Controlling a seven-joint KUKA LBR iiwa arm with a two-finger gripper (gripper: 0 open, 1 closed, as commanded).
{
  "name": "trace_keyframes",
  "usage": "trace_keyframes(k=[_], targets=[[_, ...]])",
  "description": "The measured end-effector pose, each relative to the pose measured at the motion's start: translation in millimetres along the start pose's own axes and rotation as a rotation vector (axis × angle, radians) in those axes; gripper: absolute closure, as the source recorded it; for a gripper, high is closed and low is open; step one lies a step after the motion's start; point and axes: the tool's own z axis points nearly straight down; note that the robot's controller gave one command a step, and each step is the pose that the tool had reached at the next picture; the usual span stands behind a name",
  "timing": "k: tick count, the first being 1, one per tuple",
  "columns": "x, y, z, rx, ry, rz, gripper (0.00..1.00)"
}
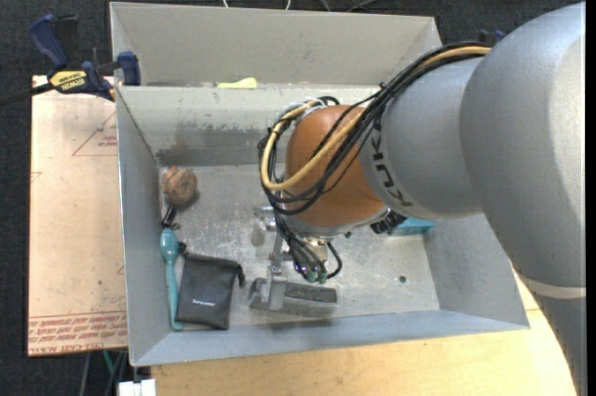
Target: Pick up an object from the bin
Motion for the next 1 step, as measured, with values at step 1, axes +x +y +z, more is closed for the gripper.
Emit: trace_keyframes(k=[1], targets=[[15.9, 19.2, 15.2, 0.002, 0.006, -0.013, 0.0]])
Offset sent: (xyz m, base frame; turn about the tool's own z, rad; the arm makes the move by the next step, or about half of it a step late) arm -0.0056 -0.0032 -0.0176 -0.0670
